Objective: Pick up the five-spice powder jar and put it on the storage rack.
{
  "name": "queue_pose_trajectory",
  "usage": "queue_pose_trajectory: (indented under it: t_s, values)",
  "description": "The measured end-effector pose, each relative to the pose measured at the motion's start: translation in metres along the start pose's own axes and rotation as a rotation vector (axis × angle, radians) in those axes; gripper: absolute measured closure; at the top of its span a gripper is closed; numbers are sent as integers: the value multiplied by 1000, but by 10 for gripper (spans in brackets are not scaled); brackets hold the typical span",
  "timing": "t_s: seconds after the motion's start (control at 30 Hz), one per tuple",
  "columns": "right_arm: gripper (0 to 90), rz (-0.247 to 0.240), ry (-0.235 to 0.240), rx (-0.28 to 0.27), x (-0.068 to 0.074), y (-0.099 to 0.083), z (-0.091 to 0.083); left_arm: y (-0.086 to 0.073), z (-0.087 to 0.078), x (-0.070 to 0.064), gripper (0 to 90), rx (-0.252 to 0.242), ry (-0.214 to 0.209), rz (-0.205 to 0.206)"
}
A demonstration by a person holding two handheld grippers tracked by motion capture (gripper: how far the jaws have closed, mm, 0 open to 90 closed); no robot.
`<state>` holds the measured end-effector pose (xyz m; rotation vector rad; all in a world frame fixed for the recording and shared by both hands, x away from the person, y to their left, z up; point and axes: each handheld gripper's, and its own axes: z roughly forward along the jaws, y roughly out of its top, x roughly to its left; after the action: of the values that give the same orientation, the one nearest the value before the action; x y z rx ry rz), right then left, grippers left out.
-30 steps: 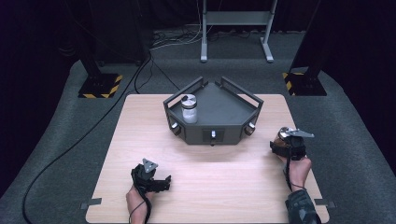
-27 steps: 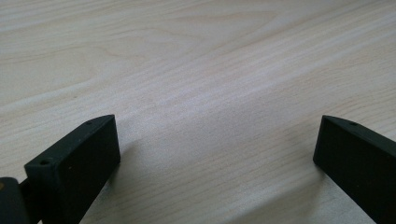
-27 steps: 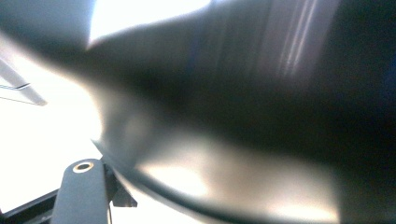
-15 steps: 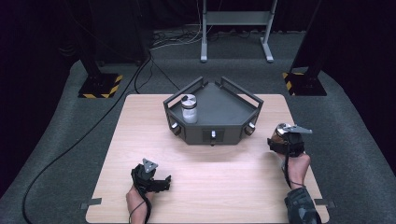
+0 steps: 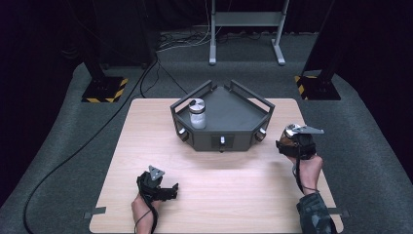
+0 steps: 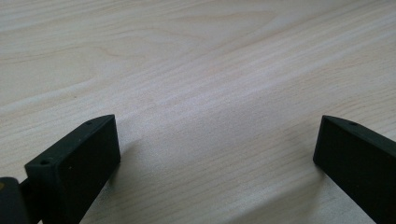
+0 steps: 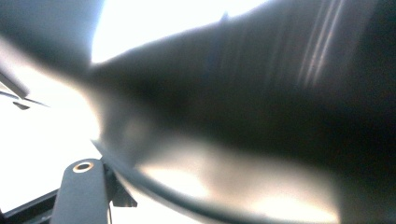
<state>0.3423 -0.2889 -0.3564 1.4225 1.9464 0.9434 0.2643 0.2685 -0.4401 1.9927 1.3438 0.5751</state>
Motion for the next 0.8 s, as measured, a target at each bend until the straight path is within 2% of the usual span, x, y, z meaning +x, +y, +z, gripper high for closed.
queue_pose_trajectory:
  t_s: [0.8]
  values:
    - [298,-61,27,-26,13,33,-14,0,0,0,4,0,0,0]
